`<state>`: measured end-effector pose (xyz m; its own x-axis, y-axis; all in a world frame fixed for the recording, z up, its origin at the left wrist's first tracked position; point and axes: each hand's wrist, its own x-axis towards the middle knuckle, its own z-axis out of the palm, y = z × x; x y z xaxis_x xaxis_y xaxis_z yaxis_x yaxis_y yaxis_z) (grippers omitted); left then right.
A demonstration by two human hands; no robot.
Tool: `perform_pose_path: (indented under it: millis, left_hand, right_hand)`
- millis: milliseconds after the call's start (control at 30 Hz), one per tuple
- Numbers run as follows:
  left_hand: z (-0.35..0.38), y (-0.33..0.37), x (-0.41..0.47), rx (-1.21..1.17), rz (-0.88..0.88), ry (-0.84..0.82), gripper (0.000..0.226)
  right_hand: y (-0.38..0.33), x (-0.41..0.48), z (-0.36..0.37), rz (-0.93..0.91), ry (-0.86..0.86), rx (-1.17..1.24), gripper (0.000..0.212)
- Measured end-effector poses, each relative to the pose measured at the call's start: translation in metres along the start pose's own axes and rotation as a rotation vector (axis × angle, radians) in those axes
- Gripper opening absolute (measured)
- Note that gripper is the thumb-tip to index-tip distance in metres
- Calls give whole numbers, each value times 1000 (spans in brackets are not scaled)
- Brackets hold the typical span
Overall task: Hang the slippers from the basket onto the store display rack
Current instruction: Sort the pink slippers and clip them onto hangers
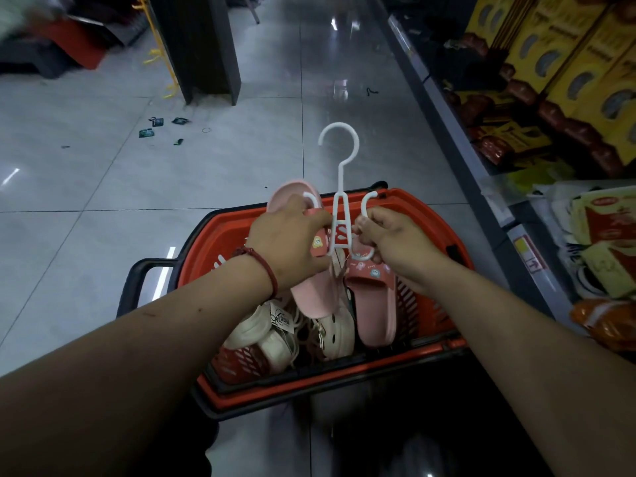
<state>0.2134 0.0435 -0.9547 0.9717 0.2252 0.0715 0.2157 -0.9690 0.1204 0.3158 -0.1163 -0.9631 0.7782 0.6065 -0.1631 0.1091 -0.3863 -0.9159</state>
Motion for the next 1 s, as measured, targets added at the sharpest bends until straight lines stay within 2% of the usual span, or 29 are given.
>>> perform_pose_path:
  millis: [233, 367, 500, 567, 600, 633, 667, 700, 733, 767, 800, 900, 1000]
  left_hand:
    - [-3, -10, -2, 28, 2, 50, 52]
    - [-2, -11, 1, 68, 8, 47, 48]
    - [-5, -13, 0, 96, 18, -22, 45]
    - [-5, -15, -3, 97, -1, -69, 46]
    - [-4, -17, -4, 96, -12, -91, 47]
    - [-4, -19, -5, 97, -23, -110, 47]
    - [-3, -21, -5, 98, -31, -124, 47]
    - [-2, -23, -6, 100, -38, -136, 47]
    - [0, -24, -6, 106, -40, -144, 47]
    - [1, -25, -6, 112, -38, -149, 48]
    - [1, -26, -7, 118, -36, -154, 48]
    - [2, -26, -7, 111, -37, -164, 47]
    - [3, -24, -7, 107, -23, -170, 48]
  right_hand:
    - [1, 2, 8, 111, -132, 280, 26]
    - [0, 1, 9, 162, -176, 351, 27]
    - [4, 6, 4, 217, -177, 364, 11]
    - [13, 8, -1, 268, -100, 236, 12]
    - [27, 11, -4, 268, -38, 21, 13]
    - [37, 10, -6, 254, -1, -271, 20]
    - [51, 10, -7, 242, -11, -518, 42]
    - [65, 10, -7, 263, -47, -658, 68]
    - [76, 10, -8, 324, -64, -664, 87]
    - [79, 7, -5, 406, -64, -595, 96]
    - [81, 5, -2, 473, -65, -569, 96]
    - [85, 2, 3, 590, -94, -537, 71]
    - [85, 5, 1, 583, -95, -543, 34]
